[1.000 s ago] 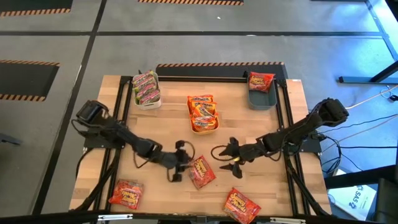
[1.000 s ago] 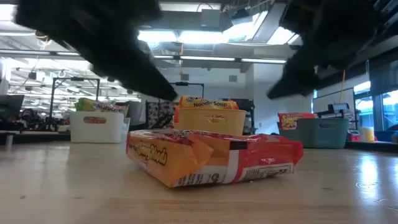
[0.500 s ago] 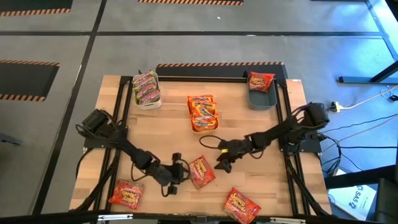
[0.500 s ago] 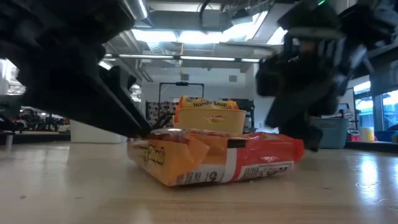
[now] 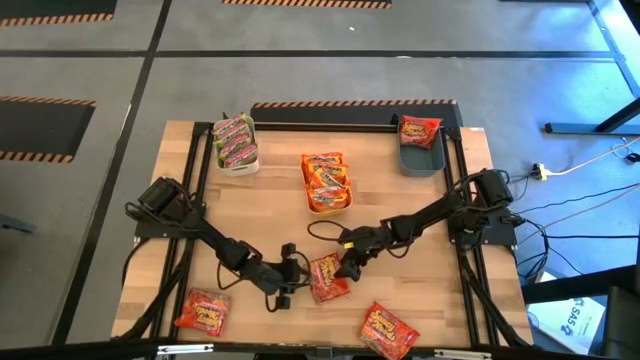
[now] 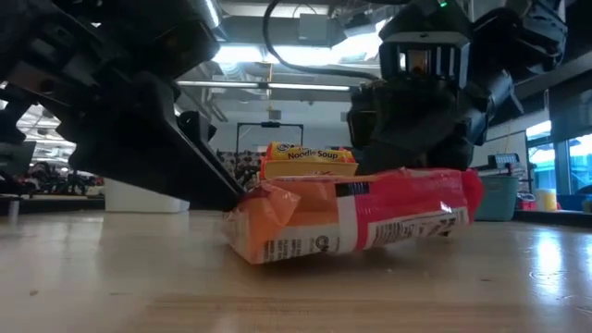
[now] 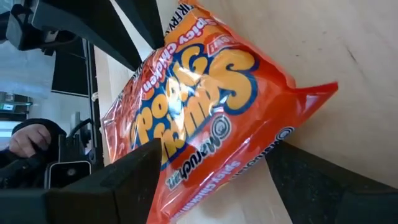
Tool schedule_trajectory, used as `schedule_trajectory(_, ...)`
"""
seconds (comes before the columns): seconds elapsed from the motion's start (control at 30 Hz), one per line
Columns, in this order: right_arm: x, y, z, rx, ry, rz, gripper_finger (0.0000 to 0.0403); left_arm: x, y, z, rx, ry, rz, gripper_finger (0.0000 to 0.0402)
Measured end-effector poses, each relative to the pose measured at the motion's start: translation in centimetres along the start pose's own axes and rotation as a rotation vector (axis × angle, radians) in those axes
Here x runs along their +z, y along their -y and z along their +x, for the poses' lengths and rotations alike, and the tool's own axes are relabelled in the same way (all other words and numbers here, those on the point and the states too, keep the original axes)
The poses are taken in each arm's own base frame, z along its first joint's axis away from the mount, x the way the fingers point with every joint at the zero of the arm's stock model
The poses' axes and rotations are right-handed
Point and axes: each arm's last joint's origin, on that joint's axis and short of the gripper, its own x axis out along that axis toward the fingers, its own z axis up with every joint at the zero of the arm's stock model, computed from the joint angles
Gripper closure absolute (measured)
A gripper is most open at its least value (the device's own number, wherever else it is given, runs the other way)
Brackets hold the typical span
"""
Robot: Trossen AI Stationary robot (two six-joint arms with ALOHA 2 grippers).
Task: Sort Maruchan noodles
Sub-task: Put the top red noodle pack into the green bin
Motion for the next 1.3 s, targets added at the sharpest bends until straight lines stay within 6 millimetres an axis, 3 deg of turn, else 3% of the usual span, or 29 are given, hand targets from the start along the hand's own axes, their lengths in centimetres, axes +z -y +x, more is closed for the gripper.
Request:
schedule_trajectory(0.63,-0.2,-1.3,1.6,0.028,0.024,-0.008,0.0117,0.2,-0.2,0.1,0.022,0.028,-0.012,0.0274)
schedule_trajectory(0.73,-0.2,-1.3,1.6,0.021,0.037,-0.032,0.0138,0.2,-0.2,0.1,0.022,0.030,-0.009,0.0274)
schedule_trajectory(0.93,-0.1,-1.4,1.6,0.028,0.048,-0.069,0.0220,0.3,-0.1,0.0,0.014,0.032,-0.007,0.0274)
schedule_trajectory(1.1,0.0,-1.4,1.6,0.019,0.058,-0.124,0.0264,1.6,-0.4,-1.8,0.005,0.012,0.013,0.0274)
schedule_trajectory(1.3,-0.1,-1.6,1.3,0.032,0.015,-0.190,0.0276,3.4,-0.6,-5.6,0.017,-0.009,0.005,0.0274)
